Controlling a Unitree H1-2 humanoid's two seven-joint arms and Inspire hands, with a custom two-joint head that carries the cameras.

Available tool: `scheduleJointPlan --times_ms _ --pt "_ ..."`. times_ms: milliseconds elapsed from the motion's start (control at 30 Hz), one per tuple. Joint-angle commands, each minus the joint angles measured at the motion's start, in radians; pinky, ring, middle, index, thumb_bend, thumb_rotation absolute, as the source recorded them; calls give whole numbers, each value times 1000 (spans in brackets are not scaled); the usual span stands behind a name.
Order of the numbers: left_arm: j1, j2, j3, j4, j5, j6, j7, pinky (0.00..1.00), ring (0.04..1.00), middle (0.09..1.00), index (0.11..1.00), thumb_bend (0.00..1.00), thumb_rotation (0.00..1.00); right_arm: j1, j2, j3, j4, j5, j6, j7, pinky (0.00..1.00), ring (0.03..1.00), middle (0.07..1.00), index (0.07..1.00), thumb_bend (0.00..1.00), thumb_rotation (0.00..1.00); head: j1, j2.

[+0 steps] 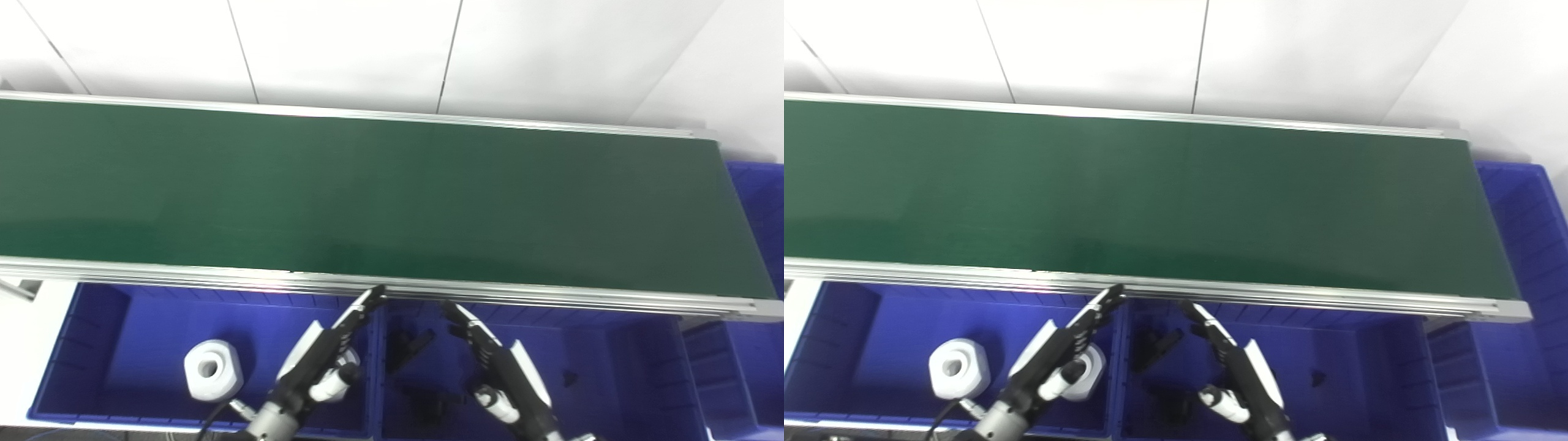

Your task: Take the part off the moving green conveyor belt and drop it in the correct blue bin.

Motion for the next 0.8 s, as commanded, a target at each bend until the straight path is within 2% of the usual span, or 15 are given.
scheduleJointPlan --times_ms 0,333,600,767 --pt "4 -12 -4 -11 9 -23 15 994 995 962 971 968 1000 3 1 -3 -16 36 -57 18 883 936 942 897 999 951 1 2" --pt "3 -13 4 -14 2 -30 8 994 996 960 972 950 1000 1 6 -9 -20 31 -56 27 873 930 940 886 1000 936 -48 10" --pt "10 28 28 -32 -22 -32 -4 968 990 965 974 964 1000 3 43 10 -29 -30 -56 3 867 925 939 892 981 953 -178 28" --pt "13 47 38 -50 -49 -19 -15 982 989 965 977 952 1000 8 69 15 -35 -29 -50 5 875 930 939 886 985 933 -200 35"
